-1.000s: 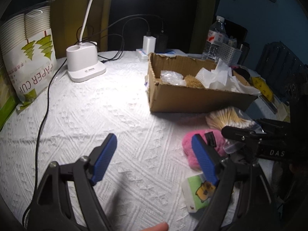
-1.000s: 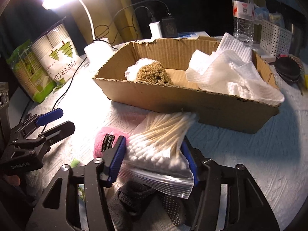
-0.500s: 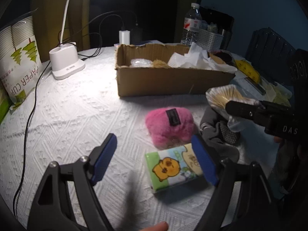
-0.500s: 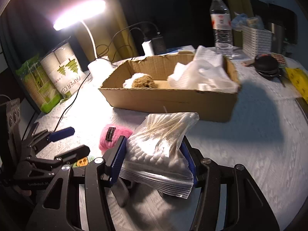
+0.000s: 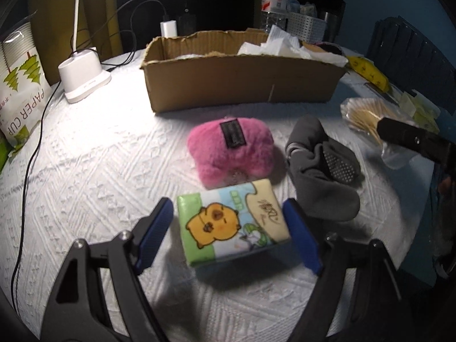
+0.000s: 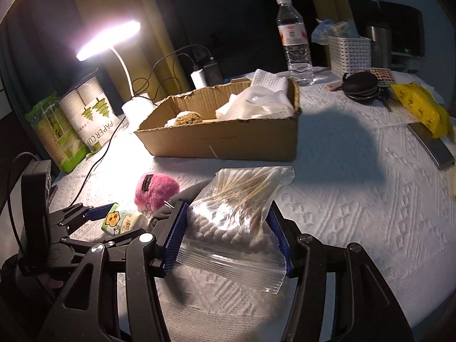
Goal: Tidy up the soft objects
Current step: 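Carry the tissue pack into the box with the left gripper while the right gripper drops the swab bag there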
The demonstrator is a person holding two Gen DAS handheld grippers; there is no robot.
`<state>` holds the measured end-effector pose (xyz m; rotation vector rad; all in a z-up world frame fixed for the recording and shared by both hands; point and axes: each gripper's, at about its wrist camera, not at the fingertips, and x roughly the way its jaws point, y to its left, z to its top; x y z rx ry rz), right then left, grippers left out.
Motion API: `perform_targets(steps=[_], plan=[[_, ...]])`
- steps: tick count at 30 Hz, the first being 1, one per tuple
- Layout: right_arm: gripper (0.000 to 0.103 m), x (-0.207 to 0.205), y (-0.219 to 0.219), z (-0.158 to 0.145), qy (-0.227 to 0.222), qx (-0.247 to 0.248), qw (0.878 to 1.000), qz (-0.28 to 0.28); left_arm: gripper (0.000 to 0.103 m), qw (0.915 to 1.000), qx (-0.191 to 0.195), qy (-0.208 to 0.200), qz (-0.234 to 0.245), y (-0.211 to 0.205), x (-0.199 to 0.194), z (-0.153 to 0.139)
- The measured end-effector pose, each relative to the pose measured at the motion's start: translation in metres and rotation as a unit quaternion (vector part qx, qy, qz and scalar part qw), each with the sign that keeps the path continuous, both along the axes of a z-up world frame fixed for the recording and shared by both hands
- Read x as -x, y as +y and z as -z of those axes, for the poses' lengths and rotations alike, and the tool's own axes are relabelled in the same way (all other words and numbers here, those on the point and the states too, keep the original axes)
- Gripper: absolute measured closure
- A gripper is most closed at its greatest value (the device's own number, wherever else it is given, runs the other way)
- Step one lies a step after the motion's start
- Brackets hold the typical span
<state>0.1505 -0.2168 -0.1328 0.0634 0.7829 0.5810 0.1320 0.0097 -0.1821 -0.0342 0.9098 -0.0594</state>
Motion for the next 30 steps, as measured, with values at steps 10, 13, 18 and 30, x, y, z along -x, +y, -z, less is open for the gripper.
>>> perform_targets(steps=[10, 13, 18, 30], plan=[[0.045, -0.001, -0.007, -0.012, -0.013, -0.004, 1.0, 0.0, 0.029, 0.9997, 0.004, -0.025, 0.005, 0.0, -0.001, -0.022], [0.045, -0.003, -0.006, -0.015, -0.015, -0.005, 1.0, -0.001, 0.029, 0.9992, 0.013, -0.038, 0.004, 0.003, -0.003, -0.033], [0.045, -0.008, -0.003, -0.022, -0.019, -0.007, 1.0, -0.005, 0.029, 0.9984, 0.017, -0.054, 0.008, 0.004, -0.01, -0.049], [0.045, -0.027, 0.005, -0.048, -0.042, -0.009, 0.999, -0.019, 0.028, 0.9966, 0.022, -0.078, 0.014, 0.004, -0.036, -0.076]])
